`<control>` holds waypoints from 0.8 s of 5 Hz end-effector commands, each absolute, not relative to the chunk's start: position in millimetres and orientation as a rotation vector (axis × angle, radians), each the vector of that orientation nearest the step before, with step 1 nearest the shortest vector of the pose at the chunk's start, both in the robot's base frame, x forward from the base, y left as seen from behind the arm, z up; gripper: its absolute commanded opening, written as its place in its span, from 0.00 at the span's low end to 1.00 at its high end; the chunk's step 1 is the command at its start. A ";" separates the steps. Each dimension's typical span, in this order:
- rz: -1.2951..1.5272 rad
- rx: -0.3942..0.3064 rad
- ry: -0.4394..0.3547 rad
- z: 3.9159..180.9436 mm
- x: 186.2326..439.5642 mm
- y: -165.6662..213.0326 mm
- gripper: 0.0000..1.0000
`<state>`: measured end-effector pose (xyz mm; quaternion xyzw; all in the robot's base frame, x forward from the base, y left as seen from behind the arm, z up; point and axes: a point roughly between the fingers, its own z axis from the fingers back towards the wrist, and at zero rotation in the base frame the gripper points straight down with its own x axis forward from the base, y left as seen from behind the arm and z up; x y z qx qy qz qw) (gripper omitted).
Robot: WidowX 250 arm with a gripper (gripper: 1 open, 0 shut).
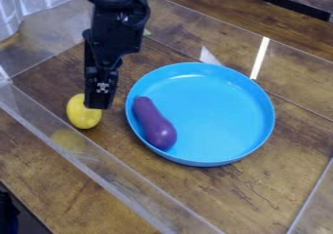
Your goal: Put the lemon on the blue tray
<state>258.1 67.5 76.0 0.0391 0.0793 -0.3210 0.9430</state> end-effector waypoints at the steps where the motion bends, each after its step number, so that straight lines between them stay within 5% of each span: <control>1: -0.649 0.108 0.139 74.2 262.2 79.3 1.00; 4: -0.635 0.122 0.143 48.4 265.9 97.2 1.00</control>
